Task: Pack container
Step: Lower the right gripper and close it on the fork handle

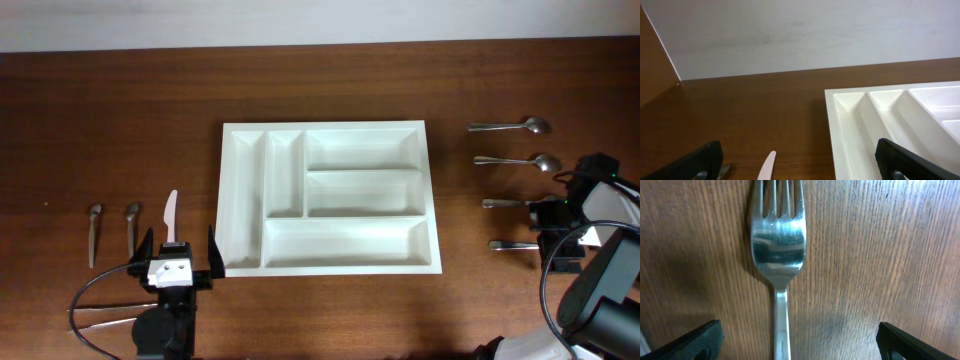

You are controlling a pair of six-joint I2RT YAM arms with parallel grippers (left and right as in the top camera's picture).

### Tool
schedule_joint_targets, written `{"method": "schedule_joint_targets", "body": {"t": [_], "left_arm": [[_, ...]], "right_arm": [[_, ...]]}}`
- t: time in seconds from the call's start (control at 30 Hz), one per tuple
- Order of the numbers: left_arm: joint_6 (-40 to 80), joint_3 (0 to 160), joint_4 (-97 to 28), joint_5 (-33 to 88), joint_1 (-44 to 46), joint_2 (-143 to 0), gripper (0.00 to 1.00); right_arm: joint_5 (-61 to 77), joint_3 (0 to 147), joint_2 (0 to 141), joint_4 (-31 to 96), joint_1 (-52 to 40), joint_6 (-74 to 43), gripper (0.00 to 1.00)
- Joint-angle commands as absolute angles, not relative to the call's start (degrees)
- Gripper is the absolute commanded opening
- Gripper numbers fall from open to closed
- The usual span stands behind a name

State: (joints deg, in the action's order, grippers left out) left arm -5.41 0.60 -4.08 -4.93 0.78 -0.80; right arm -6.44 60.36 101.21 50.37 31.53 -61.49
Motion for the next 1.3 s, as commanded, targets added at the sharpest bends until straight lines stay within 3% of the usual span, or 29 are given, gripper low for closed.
{"method": "schedule_joint_targets", "body": {"t": [0.0, 1.27], "left_arm": [[-6.31, 0.49, -4.32, -4.78, 0.47, -0.34, 0.99], [-6.31, 0.49, -4.32, -4.78, 0.47, -0.34, 0.99]], "right_arm": [[-7.75, 58.54, 101.65, 49.08, 32.01, -61.52, 0.99], [-4.36, 57.54, 107.18, 47.55, 32.01, -57.21, 0.99]]}}
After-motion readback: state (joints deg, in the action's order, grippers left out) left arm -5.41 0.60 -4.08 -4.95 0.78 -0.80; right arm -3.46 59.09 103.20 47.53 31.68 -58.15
